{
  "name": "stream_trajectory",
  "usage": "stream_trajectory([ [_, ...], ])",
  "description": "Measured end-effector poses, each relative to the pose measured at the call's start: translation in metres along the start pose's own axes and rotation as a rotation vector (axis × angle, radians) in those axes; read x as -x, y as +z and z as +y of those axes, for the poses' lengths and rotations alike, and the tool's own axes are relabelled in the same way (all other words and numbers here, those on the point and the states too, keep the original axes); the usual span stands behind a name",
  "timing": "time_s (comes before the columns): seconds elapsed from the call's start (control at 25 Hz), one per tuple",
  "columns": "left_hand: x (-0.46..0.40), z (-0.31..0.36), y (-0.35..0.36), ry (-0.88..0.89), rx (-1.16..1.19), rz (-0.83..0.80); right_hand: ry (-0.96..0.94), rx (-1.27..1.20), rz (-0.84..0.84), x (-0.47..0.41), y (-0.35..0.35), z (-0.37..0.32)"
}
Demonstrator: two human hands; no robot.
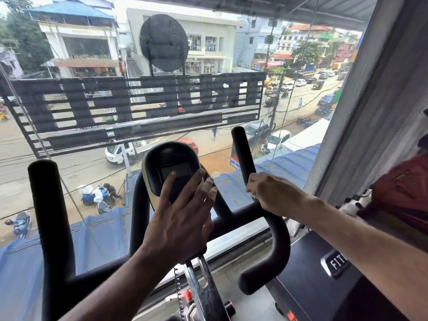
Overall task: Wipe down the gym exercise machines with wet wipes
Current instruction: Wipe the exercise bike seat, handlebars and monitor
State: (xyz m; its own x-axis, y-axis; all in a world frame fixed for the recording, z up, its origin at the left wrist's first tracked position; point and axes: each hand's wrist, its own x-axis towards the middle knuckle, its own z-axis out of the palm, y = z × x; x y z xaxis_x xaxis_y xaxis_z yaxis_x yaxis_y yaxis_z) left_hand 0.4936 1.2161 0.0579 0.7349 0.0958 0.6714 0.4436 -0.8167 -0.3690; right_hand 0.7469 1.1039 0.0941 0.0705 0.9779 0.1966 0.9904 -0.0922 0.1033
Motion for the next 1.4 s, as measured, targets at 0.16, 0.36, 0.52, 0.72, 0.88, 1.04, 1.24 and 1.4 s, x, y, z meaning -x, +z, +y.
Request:
stream_trajectory([
  [0.16, 0.000, 0.000, 0.000, -0.006, 0.000, 0.013, 0.138, -0.198, 0.125, 0.027, 0.019, -0.013],
  [0.36, 0.000, 0.002, 0.001, -0.007, -0.001, 0.030, 0.415, -0.461, 0.311, 0.039, 0.032, -0.024],
  [0.52, 0.001, 0.002, 0.001, 0.005, 0.009, 0.029, 0.550, -0.587, 0.326, 0.043, 0.035, -0.036],
  [0.72, 0.001, 0.002, 0.002, 0.002, 0.022, 0.051, 0.653, -0.531, 0.334, 0.037, 0.032, -0.037],
  [0.88, 0.004, 0.001, 0.001, 0.005, 0.030, 0.064, 0.643, -0.441, 0.370, 0.033, 0.039, -0.062],
  [1.04, 0.003, 0.001, 0.004, 0.003, 0.036, 0.074, 0.468, -0.416, 0.409, 0.058, 0.042, -0.061],
  [1.24, 0.002, 0.000, 0.005, 0.007, 0.036, 0.092, 0.638, -0.386, 0.389, 0.035, 0.039, -0.065],
  [1.4, 0.003, 0.000, 0.004, 0.013, 0.044, 0.093, 0.386, -0.513, 0.428, 0.056, 0.048, -0.096],
])
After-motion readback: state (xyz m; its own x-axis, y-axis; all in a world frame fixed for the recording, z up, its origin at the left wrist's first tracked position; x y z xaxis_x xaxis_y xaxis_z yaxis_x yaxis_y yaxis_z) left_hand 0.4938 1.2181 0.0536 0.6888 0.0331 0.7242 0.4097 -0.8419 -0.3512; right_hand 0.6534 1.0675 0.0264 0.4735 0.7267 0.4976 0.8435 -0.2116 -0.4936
